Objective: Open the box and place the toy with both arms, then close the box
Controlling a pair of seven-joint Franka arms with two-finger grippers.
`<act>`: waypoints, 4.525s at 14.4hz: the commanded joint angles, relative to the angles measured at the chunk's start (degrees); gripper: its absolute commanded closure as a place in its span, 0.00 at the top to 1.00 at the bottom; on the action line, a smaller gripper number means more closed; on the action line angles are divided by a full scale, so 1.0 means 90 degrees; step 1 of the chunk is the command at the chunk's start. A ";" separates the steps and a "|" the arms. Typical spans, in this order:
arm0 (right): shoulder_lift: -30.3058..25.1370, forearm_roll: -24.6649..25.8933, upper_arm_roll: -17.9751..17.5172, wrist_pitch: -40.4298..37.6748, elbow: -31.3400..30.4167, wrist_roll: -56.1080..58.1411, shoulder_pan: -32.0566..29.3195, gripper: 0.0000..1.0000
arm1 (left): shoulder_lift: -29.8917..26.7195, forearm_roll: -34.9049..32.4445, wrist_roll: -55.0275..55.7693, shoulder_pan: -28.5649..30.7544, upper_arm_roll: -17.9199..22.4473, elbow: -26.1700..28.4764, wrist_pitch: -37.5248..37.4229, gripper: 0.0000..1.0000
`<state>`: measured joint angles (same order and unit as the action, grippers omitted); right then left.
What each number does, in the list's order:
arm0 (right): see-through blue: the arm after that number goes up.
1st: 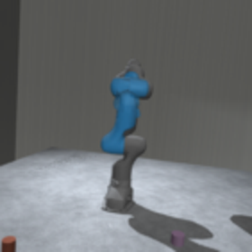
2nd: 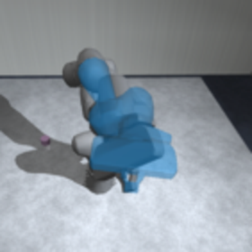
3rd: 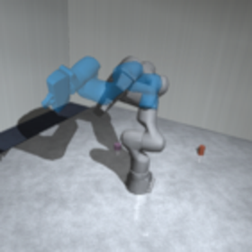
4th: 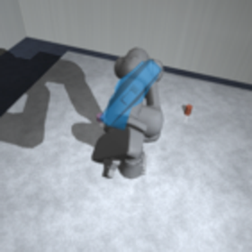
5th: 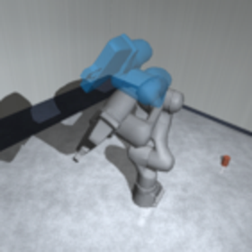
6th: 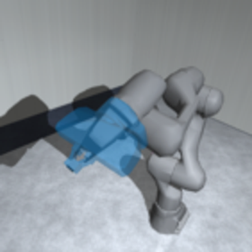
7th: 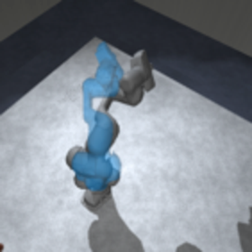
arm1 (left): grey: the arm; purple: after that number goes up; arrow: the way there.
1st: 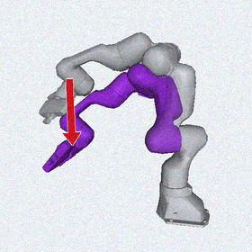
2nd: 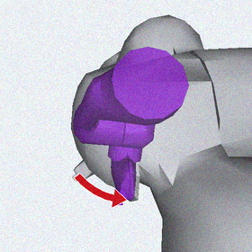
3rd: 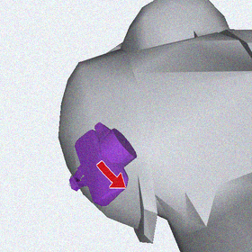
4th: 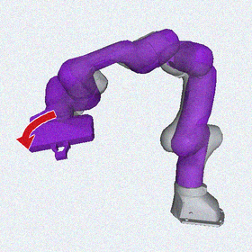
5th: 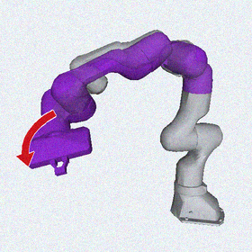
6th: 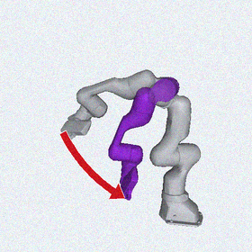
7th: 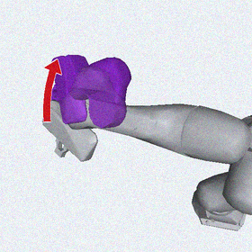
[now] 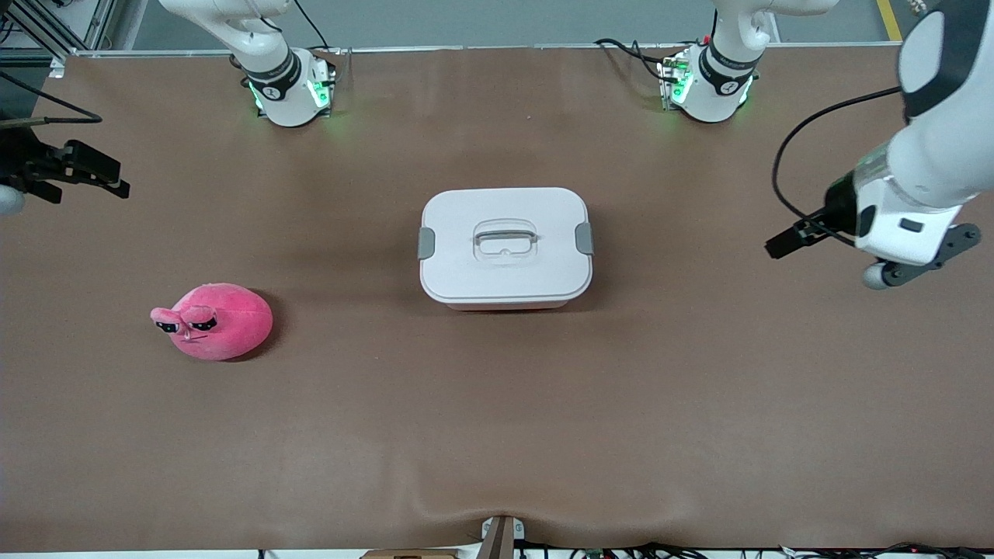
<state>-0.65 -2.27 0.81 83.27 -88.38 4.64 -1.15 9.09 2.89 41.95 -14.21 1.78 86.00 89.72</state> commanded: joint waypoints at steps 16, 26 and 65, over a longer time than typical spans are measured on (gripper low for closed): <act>0.1429 -0.0168 -0.0060 -0.0102 0.0347 0.0148 -0.0117 1.00 | 0.0698 0.0373 0.5101 -0.1906 0.0046 -0.0151 0.0762 1.00; 0.1811 0.0124 -0.0031 0.1731 -0.0275 0.0197 -0.0097 1.00 | 0.1372 0.0402 0.8011 -0.2922 0.0046 -0.0142 0.1895 1.00; 0.2270 0.1336 -0.0021 0.4615 -0.2231 0.0392 0.0040 0.00 | 0.1862 0.0363 1.0593 -0.3919 -0.0013 0.0337 0.2814 0.00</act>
<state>19.95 8.83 1.24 124.96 -108.92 8.33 0.01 28.05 6.05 137.43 -49.47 1.55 88.29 116.33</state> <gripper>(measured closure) 0.806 0.930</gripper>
